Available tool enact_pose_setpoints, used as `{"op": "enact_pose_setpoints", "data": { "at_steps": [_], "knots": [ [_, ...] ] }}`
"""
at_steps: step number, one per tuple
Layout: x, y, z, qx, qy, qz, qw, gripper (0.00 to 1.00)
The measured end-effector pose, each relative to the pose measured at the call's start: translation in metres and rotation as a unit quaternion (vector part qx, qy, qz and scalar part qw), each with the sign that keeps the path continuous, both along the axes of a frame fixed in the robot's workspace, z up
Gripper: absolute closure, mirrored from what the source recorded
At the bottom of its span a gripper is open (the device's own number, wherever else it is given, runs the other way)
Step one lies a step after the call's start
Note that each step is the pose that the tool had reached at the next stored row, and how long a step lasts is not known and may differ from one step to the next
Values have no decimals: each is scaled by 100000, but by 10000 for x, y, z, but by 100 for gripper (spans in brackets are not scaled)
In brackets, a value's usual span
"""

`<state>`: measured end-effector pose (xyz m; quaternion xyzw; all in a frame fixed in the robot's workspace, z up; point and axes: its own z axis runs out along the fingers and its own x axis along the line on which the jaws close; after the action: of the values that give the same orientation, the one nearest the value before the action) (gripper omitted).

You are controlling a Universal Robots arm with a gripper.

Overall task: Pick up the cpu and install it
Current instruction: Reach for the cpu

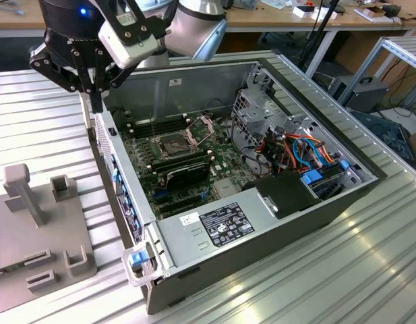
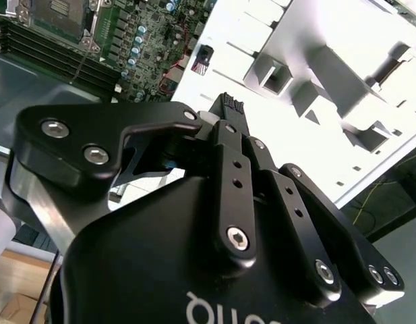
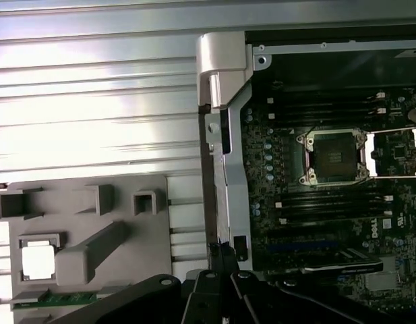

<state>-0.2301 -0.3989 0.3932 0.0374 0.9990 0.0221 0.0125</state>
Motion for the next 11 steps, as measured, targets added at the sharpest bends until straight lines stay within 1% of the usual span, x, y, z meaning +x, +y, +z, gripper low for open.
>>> {"op": "enact_pose_setpoints", "data": {
  "at_steps": [3,5,7,10,11],
  "knots": [
    [-56,0,0,0,1,-3,100000,89],
    [-114,0,0,-1,0,1,100000,89],
    [-147,0,0,-1,1,2,100000,89],
    [-225,0,0,-2,1,-1,100000,89],
    [-263,0,0,-2,2,-4,100000,89]
  ]
}}
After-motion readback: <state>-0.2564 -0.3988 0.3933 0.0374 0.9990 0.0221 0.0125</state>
